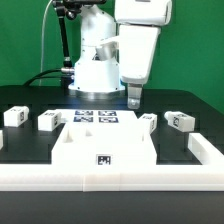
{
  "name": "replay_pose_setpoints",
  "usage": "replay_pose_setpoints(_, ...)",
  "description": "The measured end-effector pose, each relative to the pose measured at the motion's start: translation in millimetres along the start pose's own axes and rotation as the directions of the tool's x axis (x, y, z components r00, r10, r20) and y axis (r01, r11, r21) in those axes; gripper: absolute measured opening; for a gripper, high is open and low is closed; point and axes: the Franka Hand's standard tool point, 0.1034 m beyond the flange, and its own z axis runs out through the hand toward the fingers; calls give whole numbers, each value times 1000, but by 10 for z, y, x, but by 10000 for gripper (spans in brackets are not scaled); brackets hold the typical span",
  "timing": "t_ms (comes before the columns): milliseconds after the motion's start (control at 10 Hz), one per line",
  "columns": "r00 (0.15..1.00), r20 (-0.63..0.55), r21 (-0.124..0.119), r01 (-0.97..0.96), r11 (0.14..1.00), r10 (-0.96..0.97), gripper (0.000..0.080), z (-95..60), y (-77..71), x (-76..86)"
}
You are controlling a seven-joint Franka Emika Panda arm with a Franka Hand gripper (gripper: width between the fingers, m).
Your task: Assemble one leg
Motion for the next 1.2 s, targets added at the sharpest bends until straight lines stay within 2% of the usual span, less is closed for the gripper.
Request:
replay_pose_setpoints(100,1000,3,14,21,1000,-21,650,84,-158,-50)
replay_pose_setpoints(200,999,5,29,51,998,-51,650,138,-263,-120)
replay_pose_setpoints(300,998,1,28,69,997,-69,650,201,-343,-189)
replay_pose_setpoints(400,998,2,44,64,997,-64,650,266,-447,-290)
replay_pose_setpoints(1000,998,3,53,56,997,-56,650,298,-479,-322)
replay_pose_setpoints(1100,998,-1,58,57,997,-57,650,386,-617,-334)
replay_pose_setpoints(1200,998,1,80,58,995,-58,650,454,-747,-359)
